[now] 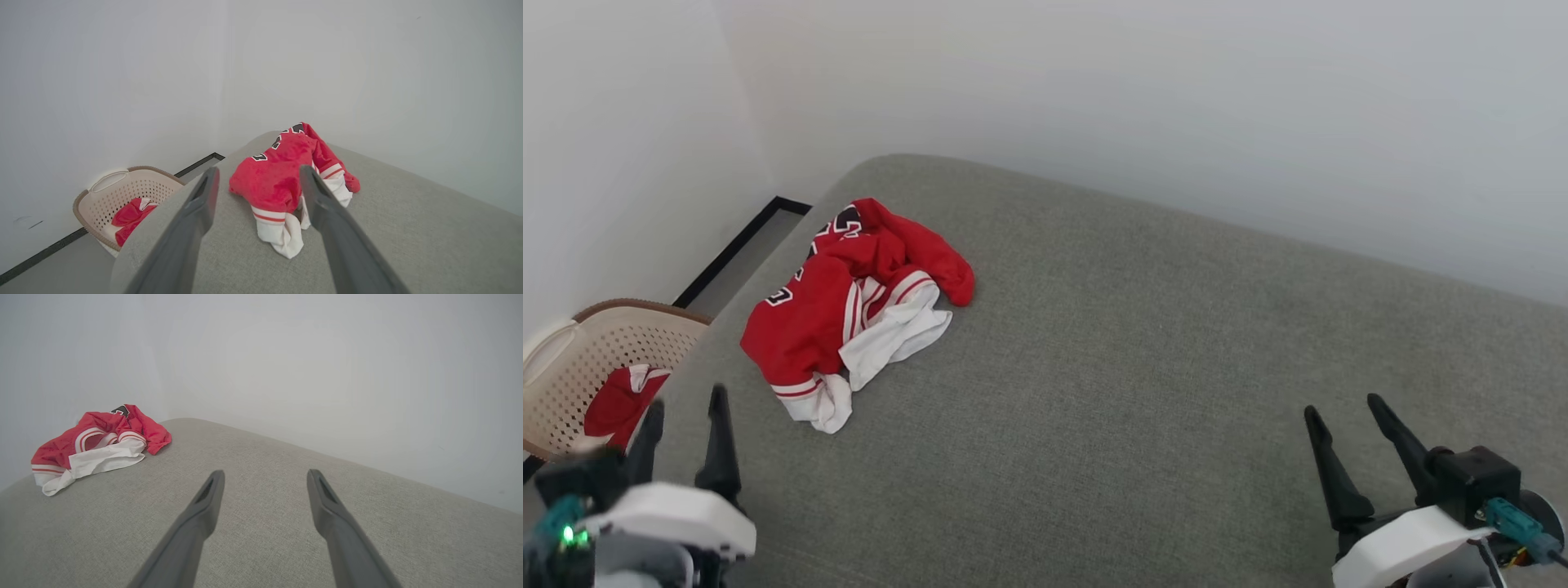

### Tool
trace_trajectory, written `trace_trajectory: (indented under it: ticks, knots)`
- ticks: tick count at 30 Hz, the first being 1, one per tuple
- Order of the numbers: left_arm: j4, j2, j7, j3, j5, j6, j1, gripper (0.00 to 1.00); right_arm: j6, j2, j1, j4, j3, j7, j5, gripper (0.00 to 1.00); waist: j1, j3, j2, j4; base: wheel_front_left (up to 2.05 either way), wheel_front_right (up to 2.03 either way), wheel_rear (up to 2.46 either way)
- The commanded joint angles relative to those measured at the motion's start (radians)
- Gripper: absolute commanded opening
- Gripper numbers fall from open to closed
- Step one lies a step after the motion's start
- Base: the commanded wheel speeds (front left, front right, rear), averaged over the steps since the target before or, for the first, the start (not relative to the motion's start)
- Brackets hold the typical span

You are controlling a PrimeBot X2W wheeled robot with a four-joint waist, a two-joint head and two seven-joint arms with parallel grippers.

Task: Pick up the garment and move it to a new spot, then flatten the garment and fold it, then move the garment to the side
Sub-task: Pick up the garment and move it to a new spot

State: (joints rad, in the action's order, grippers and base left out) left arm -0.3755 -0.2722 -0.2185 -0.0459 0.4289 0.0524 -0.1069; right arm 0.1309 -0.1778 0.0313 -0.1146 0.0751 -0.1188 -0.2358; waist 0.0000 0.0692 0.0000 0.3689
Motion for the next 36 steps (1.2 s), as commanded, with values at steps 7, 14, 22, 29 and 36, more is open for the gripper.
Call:
trace_trajectory:
  ticks: [7, 14, 22, 29, 36]
  knots:
    - [-0.107, -0.043, 0.023, 0.015, 0.008, 0.025, -0.174, 1.0, 0.0, -0.011, -0.032, 0.043, -0.011, 0.016, 0.017, 1.0, 0.0, -0.078, 0.0, -0.065, 0.0, 0.0, 0.0]
    - [-0.247, -0.089, 0.029, 0.024, 0.019, 0.046, -0.332, 1.0, 0.0, -0.027, -0.075, 0.093, -0.025, 0.03, 0.025, 1.0, 0.0, -0.178, 0.0, -0.138, 0.0, 0.0, 0.0]
    - [-0.475, -0.144, 0.094, 0.056, 0.036, 0.068, -0.523, 1.0, 0.0, -0.033, -0.125, 0.14, -0.037, 0.046, 0.038, 1.0, 0.0, -0.296, 0.0, -0.216, 0.0, 0.0, 0.0]
    - [-0.706, -0.178, 0.27, 0.074, 0.062, 0.07, -0.679, 1.0, 0.0, -0.037, -0.163, 0.168, -0.031, 0.057, 0.045, 1.0, 0.0, -0.376, 0.0, -0.256, 0.0, 0.0, 0.0]
    - [-0.865, -0.178, 0.457, 0.095, 0.065, 0.026, -0.769, 1.0, 0.0, -0.04, -0.189, 0.191, -0.028, 0.071, 0.051, 1.0, 0.0, -0.429, 0.0, -0.283, 0.0, 0.0, 0.0]
